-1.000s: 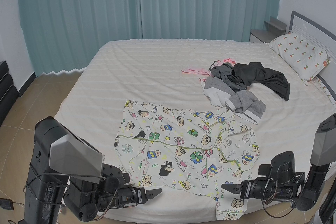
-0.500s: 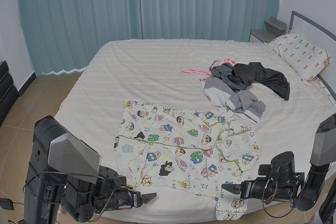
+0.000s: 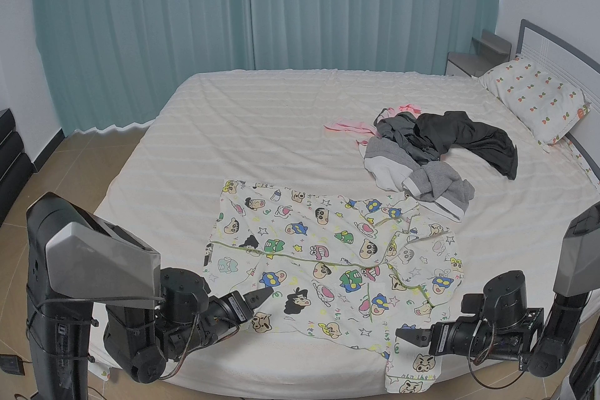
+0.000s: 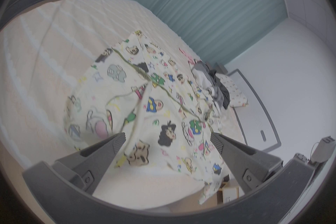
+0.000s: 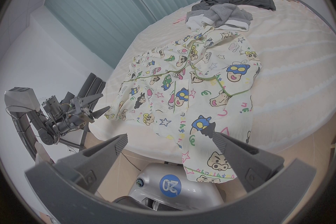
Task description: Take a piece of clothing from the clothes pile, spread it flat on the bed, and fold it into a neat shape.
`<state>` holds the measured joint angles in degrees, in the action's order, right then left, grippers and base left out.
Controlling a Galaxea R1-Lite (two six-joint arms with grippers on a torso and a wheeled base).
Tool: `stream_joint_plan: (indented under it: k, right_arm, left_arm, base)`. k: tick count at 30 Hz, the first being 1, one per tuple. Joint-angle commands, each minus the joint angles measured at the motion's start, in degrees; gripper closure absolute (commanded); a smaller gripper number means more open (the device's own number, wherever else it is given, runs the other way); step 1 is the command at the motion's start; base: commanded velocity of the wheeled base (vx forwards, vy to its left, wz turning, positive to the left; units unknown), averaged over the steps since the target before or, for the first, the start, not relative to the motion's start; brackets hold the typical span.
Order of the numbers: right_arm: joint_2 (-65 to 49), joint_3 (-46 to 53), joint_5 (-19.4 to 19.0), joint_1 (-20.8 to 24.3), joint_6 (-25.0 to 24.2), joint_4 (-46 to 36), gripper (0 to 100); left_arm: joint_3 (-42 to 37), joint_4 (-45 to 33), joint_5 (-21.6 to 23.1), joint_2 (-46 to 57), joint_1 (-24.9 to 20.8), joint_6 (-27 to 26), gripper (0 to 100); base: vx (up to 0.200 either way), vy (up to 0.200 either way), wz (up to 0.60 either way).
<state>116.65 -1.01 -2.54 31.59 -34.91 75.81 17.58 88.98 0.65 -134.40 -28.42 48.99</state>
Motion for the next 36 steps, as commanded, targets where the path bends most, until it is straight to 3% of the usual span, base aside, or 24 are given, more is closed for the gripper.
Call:
stream_joint_plan:
  k: [1,8,14,15,16,25,32,36]
  right_arm:
    - [0.1,0.8,0.0,0.1,0.0,-0.1,0]
    - [0.2,0.8,0.0,0.0,0.0,-0.2,0]
    - [0.2,0.8,0.0,0.0,-0.1,-0.2,0]
    - [0.2,0.8,0.0,0.1,-0.7,-0.2,0]
    - [0.2,0.8,0.0,0.1,-0.9,-0.2,0]
    - [0.2,0.8,0.1,0.1,-0.9,-0.2,0]
    - [0.2,0.8,0.1,0.1,-0.9,-0.2,0]
    - [0.2,0.8,0.1,0.1,-1.0,-0.2,0]
  left_arm:
    - [2.2,1.0,-2.1,-3.3,3.4,0.1,0]
    - [6.1,-2.6,-3.3,-4.2,8.3,0.2,0]
    - [12.7,-12.7,-1.2,-3.5,10.7,-1.6,0]
    - [15.5,-18.2,2.7,-1.8,10.9,-3.1,0]
    - [16.6,-20.3,3.8,-1.2,10.9,-3.0,0]
    - [24.8,-35.3,5.4,-0.7,10.5,-3.1,0]
    - [28.5,-43.9,3.3,0.0,9.5,-3.0,0]
    - [32.4,-53.2,-0.7,1.6,8.2,3.1,0]
  base:
    - [0.0,0.0,0.0]
    - [0.0,0.0,0.0]
    - [0.0,0.0,0.0]
    - [0.0,0.0,0.0]
    - [0.0,0.0,0.0]
    - [0.0,0.0,0.0]
    - [0.0,0.0,0.0]
    - [0.0,0.0,0.0]
